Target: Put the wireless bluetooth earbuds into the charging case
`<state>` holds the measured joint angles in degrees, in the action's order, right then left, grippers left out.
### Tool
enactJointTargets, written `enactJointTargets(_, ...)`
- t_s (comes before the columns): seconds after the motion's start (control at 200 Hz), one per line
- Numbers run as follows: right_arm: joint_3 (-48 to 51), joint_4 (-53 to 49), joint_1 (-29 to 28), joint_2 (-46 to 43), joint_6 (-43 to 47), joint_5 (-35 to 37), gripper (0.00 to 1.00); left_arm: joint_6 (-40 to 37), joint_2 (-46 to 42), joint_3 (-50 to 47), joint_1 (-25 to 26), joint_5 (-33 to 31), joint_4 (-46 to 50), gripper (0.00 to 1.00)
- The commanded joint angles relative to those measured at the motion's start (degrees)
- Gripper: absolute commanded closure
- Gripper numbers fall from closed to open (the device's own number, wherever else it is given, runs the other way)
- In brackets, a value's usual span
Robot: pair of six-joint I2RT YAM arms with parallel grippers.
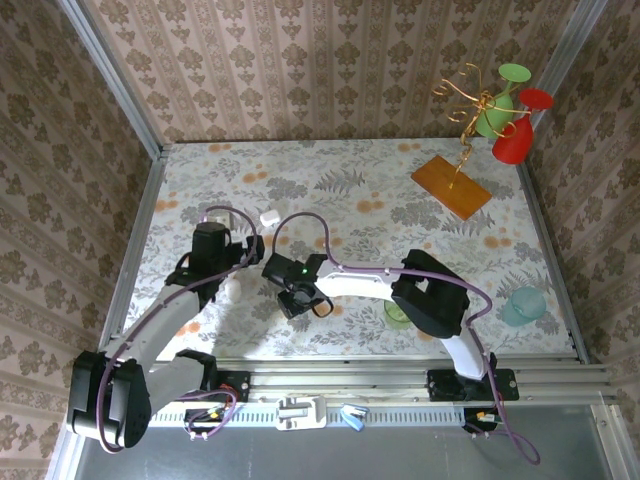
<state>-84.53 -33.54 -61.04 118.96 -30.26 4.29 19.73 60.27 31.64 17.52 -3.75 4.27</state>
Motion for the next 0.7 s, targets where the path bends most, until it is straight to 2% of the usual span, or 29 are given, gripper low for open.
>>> enactJointTargets(0.0, 2.38, -0.28, -0.22, -2.62, 0.64, 2.4, 0.52, 0.53, -0.72, -0.79, -0.49, 1.01, -0.77, 0.0)
enactJointTargets(0.2, 9.51, 6.84, 1.0, -9.79, 14.16, 1.04, 0.57, -0.08, -0.38, -0.79, -0.47, 2.42, -2.69, 0.0)
enactJointTargets(0.375, 14.73, 9.92, 2.1, -10.33, 29.87, -1.25, 0.51, -0.85, 0.43, -1.2, -0.41, 3.13, -5.23, 0.0)
enactJointTargets(0.485, 15.83, 10.62, 2.81, -9.66, 31.84, 0.51, 0.44, -1.01, 0.82, -0.97, -0.39, 3.55, -5.08, 0.0)
enactJointTargets(0.695, 20.98, 16.43, 2.84, -12.81, 27.65, 1.77, 0.33, -1.55, 0.89, -1.5, -0.43, 2.78, -5.65, 0.0)
